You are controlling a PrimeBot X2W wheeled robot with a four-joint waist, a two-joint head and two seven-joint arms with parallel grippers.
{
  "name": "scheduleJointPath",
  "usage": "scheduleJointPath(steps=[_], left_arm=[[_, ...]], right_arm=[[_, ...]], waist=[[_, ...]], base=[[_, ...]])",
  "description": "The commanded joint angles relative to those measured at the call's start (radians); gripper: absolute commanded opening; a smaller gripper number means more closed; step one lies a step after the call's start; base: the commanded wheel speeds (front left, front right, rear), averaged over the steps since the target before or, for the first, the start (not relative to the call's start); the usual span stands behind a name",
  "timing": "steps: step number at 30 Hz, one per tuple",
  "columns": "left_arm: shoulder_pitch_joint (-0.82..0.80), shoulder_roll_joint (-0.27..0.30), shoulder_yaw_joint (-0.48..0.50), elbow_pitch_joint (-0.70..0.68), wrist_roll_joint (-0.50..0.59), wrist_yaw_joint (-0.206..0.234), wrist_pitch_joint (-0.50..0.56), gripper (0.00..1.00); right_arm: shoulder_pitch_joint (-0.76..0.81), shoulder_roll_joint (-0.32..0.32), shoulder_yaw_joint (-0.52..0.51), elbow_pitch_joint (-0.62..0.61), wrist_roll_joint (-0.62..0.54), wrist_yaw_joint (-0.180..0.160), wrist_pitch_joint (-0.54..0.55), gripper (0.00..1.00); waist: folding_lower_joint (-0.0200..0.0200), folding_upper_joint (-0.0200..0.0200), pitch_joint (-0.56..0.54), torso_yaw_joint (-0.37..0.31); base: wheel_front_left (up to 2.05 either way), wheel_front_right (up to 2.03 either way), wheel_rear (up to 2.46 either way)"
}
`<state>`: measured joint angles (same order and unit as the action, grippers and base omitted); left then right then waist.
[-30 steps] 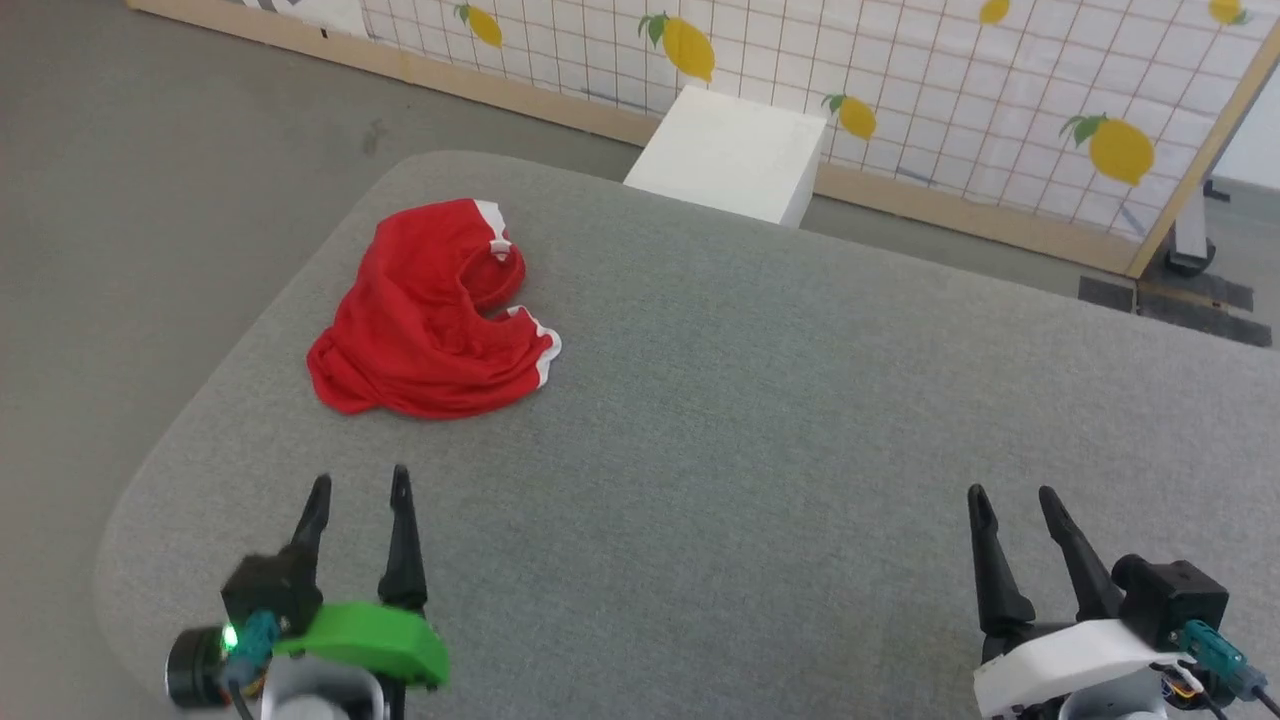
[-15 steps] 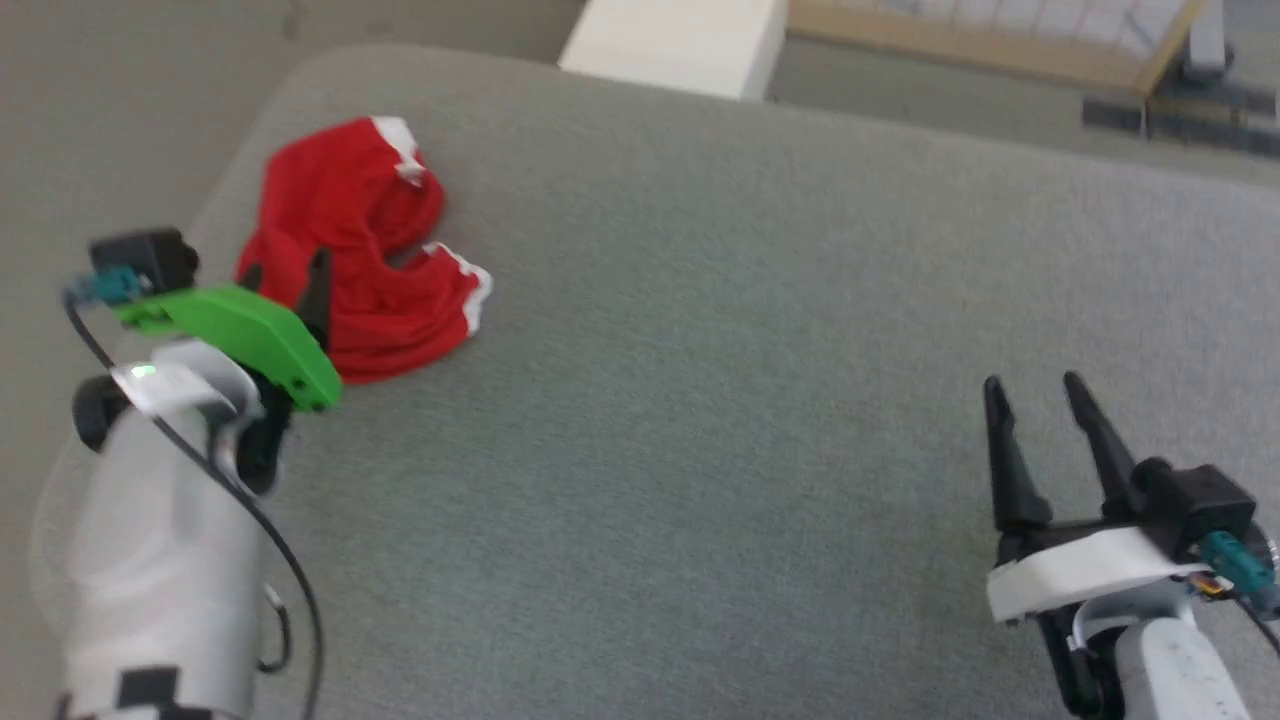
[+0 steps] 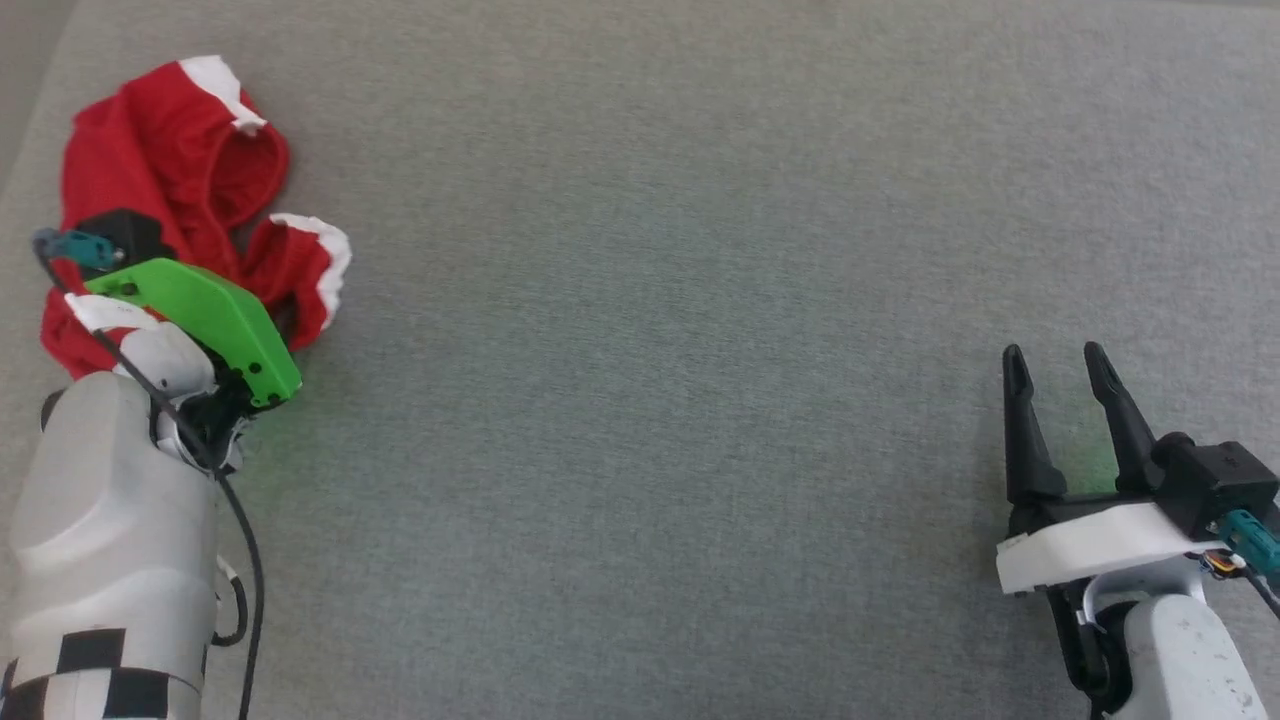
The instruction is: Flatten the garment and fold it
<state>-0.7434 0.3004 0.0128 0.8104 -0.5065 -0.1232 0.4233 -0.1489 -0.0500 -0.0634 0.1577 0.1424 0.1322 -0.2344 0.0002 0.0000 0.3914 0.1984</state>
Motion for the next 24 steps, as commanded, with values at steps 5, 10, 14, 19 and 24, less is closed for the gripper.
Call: scheduleJointPath(steps=[5,10,14,19,24], left_arm=[[-0.039,-0.011,-0.033,-0.04,0.007,-0.005,-0.093,0.0],[-0.096,-0.018,-0.128,-0.167,-0.011,-0.007,-0.144,0.0],[-0.103,-0.018,-0.266,-0.314,-0.069,-0.007,-0.102,0.0],[-0.029,-0.068,-0.461,-0.501,-0.224,-0.007,0.036,0.0],[0.095,-0.092,-0.634,-0.604,-0.324,-0.007,0.158,0.0]], right_arm=[[-0.032,0.0,0.02,0.029,0.021,-0.002,-0.015,1.0],[-0.03,0.0,0.047,0.068,0.059,-0.002,-0.023,1.0],[-0.021,0.0,0.064,0.097,0.095,-0.002,-0.026,1.0],[0.002,0.0,0.065,0.099,0.132,-0.002,-0.027,1.0],[0.031,0.0,0.061,0.092,0.154,-0.002,-0.027,1.0]], waist=[[-0.0002,0.0,-0.036,-0.004],[-0.0002,0.0,-0.111,-0.013],[-0.0002,0.0,-0.171,-0.043],[-0.0002,0.0,-0.226,-0.097],[-0.0002,0.0,-0.254,-0.161]], base=[[0.0,0.0,0.0],[0.0,0.0,0.0],[0.0,0.0,0.0],[0.0,0.0,0.0],[0.0,0.0,0.0]])
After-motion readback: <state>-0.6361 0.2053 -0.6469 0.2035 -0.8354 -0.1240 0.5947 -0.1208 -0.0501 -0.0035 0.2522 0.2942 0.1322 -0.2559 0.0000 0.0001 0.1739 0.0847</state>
